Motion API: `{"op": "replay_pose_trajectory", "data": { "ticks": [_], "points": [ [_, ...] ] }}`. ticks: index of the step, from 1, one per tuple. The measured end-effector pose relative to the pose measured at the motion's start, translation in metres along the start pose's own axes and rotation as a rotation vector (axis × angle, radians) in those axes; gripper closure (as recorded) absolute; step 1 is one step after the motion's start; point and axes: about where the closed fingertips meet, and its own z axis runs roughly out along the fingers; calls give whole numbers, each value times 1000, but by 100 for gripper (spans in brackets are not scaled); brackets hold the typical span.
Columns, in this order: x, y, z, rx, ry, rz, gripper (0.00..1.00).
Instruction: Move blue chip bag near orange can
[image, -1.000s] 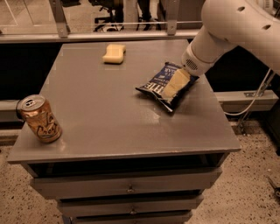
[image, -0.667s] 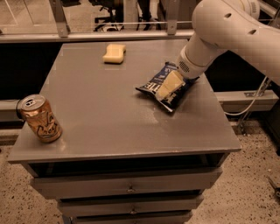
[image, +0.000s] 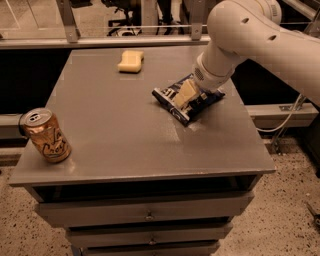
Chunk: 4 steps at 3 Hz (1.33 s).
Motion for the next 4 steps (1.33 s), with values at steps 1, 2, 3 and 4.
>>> {"op": "replay_pose_trajectory", "data": {
  "ticks": [1,2,3,4],
  "points": [
    [-1,1,-4,2,-16,18,63],
    [-17,5,-40,-6,-118,-71,95],
    [-40,20,-87,-49,-240,-200,100],
    [-43,23,-94,-46,-259,-307,100]
  ]
}}
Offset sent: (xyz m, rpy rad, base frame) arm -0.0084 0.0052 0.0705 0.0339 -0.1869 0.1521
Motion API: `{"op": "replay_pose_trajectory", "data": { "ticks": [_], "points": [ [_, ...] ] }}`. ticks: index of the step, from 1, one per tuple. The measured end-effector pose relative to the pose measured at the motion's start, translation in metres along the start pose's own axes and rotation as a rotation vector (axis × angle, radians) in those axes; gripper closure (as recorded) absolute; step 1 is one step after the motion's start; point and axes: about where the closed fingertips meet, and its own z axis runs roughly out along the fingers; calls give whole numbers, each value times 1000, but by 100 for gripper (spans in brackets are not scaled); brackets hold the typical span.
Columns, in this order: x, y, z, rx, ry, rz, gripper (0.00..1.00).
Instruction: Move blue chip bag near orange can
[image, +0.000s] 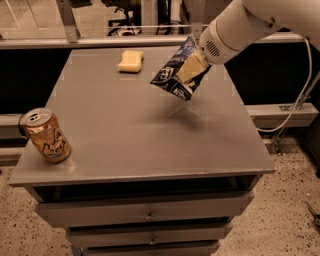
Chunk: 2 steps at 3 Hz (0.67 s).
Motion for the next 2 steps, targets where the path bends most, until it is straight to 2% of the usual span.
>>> {"op": "replay_pose_trajectory", "data": {
  "ticks": [2],
  "points": [
    [-7,6,4,-18,-18,-17,100]
  ]
}}
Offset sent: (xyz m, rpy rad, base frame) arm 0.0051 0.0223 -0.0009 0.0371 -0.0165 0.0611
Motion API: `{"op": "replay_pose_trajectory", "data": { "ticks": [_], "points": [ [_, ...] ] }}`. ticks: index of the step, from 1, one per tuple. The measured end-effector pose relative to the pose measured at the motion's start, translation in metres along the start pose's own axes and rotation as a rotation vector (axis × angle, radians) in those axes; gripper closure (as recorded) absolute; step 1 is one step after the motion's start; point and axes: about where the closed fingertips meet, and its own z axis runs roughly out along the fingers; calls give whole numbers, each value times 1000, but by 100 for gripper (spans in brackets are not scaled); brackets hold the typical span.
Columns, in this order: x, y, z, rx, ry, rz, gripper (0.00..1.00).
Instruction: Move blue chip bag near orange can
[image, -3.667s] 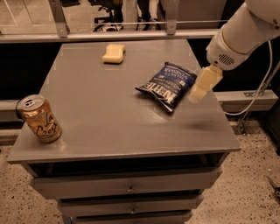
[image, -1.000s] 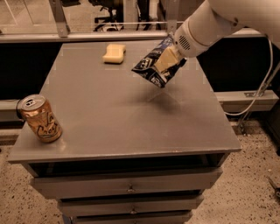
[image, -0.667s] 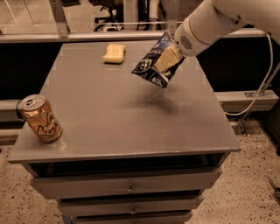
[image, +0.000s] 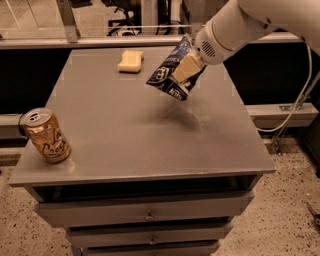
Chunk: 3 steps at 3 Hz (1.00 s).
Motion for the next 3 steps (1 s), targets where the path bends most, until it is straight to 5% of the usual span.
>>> {"op": "replay_pose_trajectory", "data": {
  "ticks": [1,3],
  "points": [
    [-17,26,5,-50,-51,-37,100],
    [-46,162,29,-390,-142,-227,100]
  ]
}}
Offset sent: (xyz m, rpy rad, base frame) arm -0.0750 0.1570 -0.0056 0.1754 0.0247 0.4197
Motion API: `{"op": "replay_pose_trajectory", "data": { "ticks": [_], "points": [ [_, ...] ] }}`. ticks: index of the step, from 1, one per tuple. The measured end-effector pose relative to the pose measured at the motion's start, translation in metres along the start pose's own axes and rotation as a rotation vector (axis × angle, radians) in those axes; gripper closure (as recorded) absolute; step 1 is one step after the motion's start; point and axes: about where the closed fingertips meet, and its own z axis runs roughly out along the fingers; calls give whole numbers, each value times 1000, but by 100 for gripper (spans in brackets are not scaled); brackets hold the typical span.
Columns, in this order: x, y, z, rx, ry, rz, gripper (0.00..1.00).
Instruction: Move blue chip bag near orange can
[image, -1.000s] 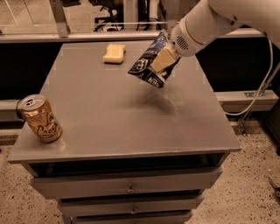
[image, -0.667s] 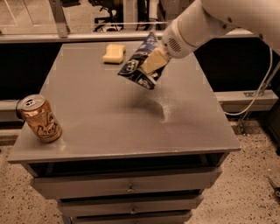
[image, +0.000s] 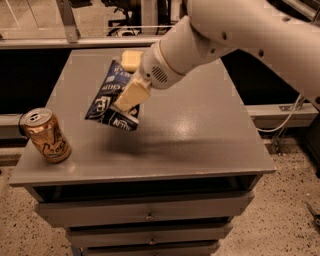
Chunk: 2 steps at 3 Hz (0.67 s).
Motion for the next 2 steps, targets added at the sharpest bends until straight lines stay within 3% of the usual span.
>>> {"op": "replay_pose_trajectory", "data": {
  "ticks": [2],
  "points": [
    [2,42,37,-186,-34,-71,100]
  ]
}}
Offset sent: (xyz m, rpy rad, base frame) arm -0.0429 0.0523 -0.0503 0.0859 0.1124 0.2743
